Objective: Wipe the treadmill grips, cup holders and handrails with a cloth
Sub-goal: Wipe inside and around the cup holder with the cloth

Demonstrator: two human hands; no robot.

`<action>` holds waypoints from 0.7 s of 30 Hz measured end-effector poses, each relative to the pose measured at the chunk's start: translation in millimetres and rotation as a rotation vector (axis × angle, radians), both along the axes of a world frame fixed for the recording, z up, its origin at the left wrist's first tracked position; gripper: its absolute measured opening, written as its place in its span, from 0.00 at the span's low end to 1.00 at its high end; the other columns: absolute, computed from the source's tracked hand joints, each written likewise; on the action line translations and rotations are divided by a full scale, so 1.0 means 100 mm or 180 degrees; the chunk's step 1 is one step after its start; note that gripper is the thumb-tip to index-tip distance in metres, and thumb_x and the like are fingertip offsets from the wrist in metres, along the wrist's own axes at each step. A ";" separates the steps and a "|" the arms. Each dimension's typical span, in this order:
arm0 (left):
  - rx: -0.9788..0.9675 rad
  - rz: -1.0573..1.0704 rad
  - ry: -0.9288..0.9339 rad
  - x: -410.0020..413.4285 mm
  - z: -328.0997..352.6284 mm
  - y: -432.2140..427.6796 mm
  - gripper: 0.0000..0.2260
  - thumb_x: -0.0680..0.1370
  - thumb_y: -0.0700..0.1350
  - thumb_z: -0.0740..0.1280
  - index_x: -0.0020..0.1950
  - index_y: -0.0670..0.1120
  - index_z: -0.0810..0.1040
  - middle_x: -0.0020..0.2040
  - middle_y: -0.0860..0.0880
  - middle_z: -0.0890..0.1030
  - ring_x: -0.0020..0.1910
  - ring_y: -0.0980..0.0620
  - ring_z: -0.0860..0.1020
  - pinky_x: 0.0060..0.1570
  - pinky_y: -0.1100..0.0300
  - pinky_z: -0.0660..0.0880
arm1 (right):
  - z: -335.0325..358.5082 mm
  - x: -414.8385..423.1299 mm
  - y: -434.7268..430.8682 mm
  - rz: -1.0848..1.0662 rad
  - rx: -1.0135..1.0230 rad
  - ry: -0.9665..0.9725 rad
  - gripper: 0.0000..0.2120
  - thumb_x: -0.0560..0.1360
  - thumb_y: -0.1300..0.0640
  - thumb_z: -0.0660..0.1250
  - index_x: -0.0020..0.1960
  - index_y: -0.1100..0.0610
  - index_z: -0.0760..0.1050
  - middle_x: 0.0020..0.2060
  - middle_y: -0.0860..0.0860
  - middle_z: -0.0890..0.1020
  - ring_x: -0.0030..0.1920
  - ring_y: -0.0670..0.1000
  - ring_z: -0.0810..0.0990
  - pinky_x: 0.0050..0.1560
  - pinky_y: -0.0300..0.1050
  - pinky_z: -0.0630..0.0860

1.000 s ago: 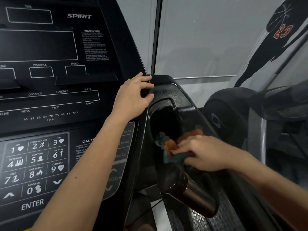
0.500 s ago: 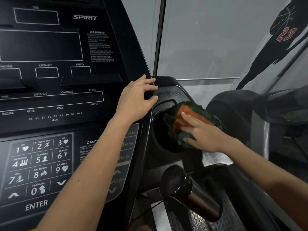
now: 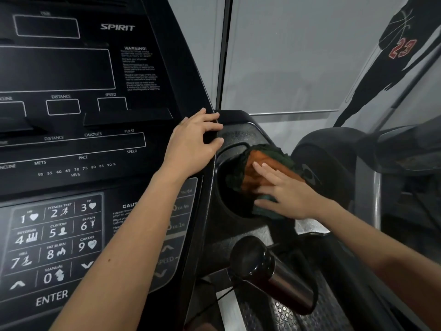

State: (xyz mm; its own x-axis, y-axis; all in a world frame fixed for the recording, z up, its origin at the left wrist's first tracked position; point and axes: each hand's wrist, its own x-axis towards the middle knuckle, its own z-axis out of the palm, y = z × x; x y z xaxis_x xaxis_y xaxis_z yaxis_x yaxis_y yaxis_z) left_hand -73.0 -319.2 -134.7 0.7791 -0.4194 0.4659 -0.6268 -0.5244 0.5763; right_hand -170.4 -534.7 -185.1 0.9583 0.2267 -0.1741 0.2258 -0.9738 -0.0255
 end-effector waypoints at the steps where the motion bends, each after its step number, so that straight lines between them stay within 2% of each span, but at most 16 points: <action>1: 0.0010 0.0000 -0.0008 0.00 0.00 0.00 0.14 0.76 0.44 0.67 0.62 0.48 0.76 0.69 0.55 0.70 0.73 0.58 0.58 0.71 0.59 0.47 | -0.01 -0.10 0.02 0.0022 0.0074 0.0042 0.21 0.78 0.41 0.53 0.65 0.48 0.72 0.76 0.49 0.47 0.76 0.48 0.42 0.75 0.46 0.45; 3: 0.0008 0.0013 -0.0022 0.00 -0.01 0.00 0.14 0.76 0.44 0.67 0.62 0.48 0.77 0.69 0.55 0.70 0.73 0.58 0.58 0.71 0.59 0.47 | -0.01 -0.31 0.12 0.0050 0.0318 0.0089 0.28 0.76 0.36 0.45 0.65 0.48 0.71 0.74 0.47 0.61 0.75 0.44 0.50 0.75 0.42 0.45; 5: 0.0006 0.0027 -0.0021 0.00 -0.01 0.00 0.14 0.76 0.45 0.67 0.62 0.48 0.77 0.69 0.55 0.70 0.73 0.58 0.58 0.71 0.59 0.47 | -0.01 -0.45 0.23 0.0039 0.0516 0.0000 0.36 0.72 0.30 0.40 0.67 0.46 0.69 0.69 0.44 0.69 0.72 0.44 0.61 0.71 0.36 0.49; 7: 0.0010 0.0031 -0.0023 0.01 -0.01 -0.01 0.14 0.76 0.44 0.67 0.62 0.48 0.77 0.69 0.55 0.70 0.73 0.58 0.58 0.71 0.59 0.47 | 0.03 -0.48 0.36 0.0009 0.0701 -0.0064 0.30 0.73 0.33 0.46 0.68 0.45 0.69 0.66 0.41 0.72 0.67 0.45 0.69 0.67 0.37 0.60; 9: 0.0000 0.0035 -0.0031 0.02 -0.01 -0.01 0.14 0.76 0.44 0.67 0.61 0.48 0.77 0.69 0.55 0.71 0.73 0.58 0.58 0.71 0.59 0.47 | 0.05 -0.40 0.51 -0.0049 0.0870 0.0065 0.21 0.78 0.41 0.54 0.68 0.45 0.68 0.63 0.40 0.74 0.64 0.46 0.72 0.63 0.41 0.66; 11: -0.0007 0.0036 -0.0039 0.01 -0.01 -0.02 0.13 0.76 0.44 0.67 0.61 0.47 0.77 0.69 0.55 0.71 0.73 0.58 0.58 0.71 0.59 0.47 | 0.05 -0.29 0.65 -0.0188 0.1185 0.0377 0.17 0.80 0.48 0.56 0.67 0.48 0.68 0.53 0.42 0.77 0.56 0.47 0.76 0.54 0.40 0.70; 13: 0.0000 0.0049 -0.0059 0.02 -0.01 -0.03 0.13 0.76 0.44 0.67 0.60 0.48 0.78 0.69 0.55 0.71 0.73 0.58 0.58 0.71 0.59 0.47 | 0.01 -0.14 0.76 -0.0398 0.1653 0.0590 0.15 0.80 0.52 0.56 0.66 0.50 0.68 0.44 0.42 0.76 0.42 0.43 0.76 0.44 0.35 0.71; 14: 0.0004 0.0063 -0.0070 0.02 -0.01 -0.03 0.13 0.76 0.44 0.67 0.60 0.48 0.78 0.69 0.55 0.71 0.73 0.58 0.58 0.71 0.59 0.47 | -0.01 -0.06 0.79 -0.0487 0.1842 0.0647 0.15 0.80 0.52 0.55 0.65 0.51 0.69 0.44 0.44 0.78 0.40 0.43 0.76 0.43 0.36 0.73; 16: 0.0014 0.0071 -0.0085 0.02 -0.01 -0.03 0.13 0.76 0.43 0.66 0.60 0.48 0.78 0.69 0.55 0.71 0.73 0.58 0.58 0.71 0.59 0.47 | -0.05 0.11 0.85 -0.0780 0.2216 0.0763 0.13 0.81 0.53 0.54 0.61 0.55 0.71 0.46 0.50 0.80 0.43 0.48 0.78 0.47 0.40 0.76; 18: 0.0030 0.0073 -0.0077 0.02 -0.02 -0.03 0.13 0.76 0.44 0.66 0.60 0.48 0.78 0.69 0.55 0.71 0.73 0.58 0.58 0.71 0.60 0.47 | -0.03 0.20 0.91 -0.1151 0.2642 0.0899 0.13 0.82 0.54 0.52 0.59 0.58 0.71 0.43 0.49 0.77 0.43 0.45 0.75 0.43 0.32 0.70; 20: 0.0032 0.0069 -0.0076 0.02 -0.02 -0.04 0.13 0.76 0.44 0.66 0.60 0.48 0.78 0.69 0.55 0.71 0.73 0.59 0.58 0.71 0.60 0.47 | -0.03 0.25 0.92 -0.1405 0.2952 0.0969 0.17 0.82 0.55 0.51 0.65 0.62 0.69 0.48 0.48 0.75 0.48 0.43 0.72 0.45 0.29 0.67; 21: 0.0030 0.0067 -0.0075 0.03 -0.01 -0.03 0.13 0.76 0.44 0.66 0.60 0.49 0.78 0.69 0.56 0.71 0.73 0.59 0.58 0.70 0.61 0.46 | -0.05 0.26 0.88 -0.1388 0.2848 0.1016 0.18 0.82 0.55 0.51 0.67 0.62 0.67 0.53 0.47 0.74 0.52 0.43 0.70 0.49 0.28 0.65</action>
State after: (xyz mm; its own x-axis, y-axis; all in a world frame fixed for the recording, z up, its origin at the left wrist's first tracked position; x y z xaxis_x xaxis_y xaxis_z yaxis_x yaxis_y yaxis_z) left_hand -70.2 -322.7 -136.1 0.7768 -0.4074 0.4802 -0.6288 -0.5431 0.5564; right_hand -144.7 -446.7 -189.8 0.9270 0.0433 -0.3727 -0.2848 -0.5653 -0.7741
